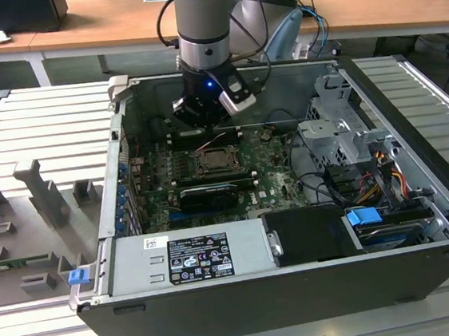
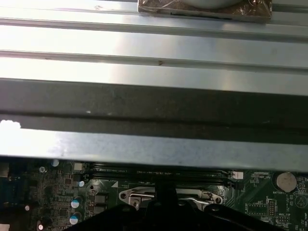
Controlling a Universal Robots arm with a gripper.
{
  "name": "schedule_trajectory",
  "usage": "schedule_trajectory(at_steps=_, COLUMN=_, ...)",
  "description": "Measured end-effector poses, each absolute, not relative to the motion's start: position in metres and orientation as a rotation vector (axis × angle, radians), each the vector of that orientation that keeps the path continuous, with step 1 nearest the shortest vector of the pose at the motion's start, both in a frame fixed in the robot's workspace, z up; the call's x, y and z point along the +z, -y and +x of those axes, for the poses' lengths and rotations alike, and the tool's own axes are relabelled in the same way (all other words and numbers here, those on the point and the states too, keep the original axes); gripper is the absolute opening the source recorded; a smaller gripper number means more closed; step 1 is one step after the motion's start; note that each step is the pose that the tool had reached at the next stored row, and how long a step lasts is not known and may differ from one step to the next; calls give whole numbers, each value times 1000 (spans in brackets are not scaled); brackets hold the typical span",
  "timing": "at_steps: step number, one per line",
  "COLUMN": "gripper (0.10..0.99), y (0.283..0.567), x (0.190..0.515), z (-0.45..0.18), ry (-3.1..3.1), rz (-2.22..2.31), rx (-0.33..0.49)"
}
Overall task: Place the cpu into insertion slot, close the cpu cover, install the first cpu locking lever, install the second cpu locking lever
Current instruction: 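Install the first cpu locking lever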
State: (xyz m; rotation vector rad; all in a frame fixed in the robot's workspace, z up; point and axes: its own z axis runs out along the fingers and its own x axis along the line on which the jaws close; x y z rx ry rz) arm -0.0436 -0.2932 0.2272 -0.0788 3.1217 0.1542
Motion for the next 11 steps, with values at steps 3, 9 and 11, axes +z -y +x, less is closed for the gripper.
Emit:
schedule_trajectory(at_steps=3, gripper=106, y=293, x=227, z=-43, ry=-3122, rz=-79, rx=154)
schedule_trajectory(at_steps=9, gripper=106, y=291, x=226, z=-37, ry=-3122, rz=-108, rx=154)
schedule_trajectory(at_steps=11, gripper=106, y=290, x=226, z=-35, ry=-3122, rz=-108, rx=154)
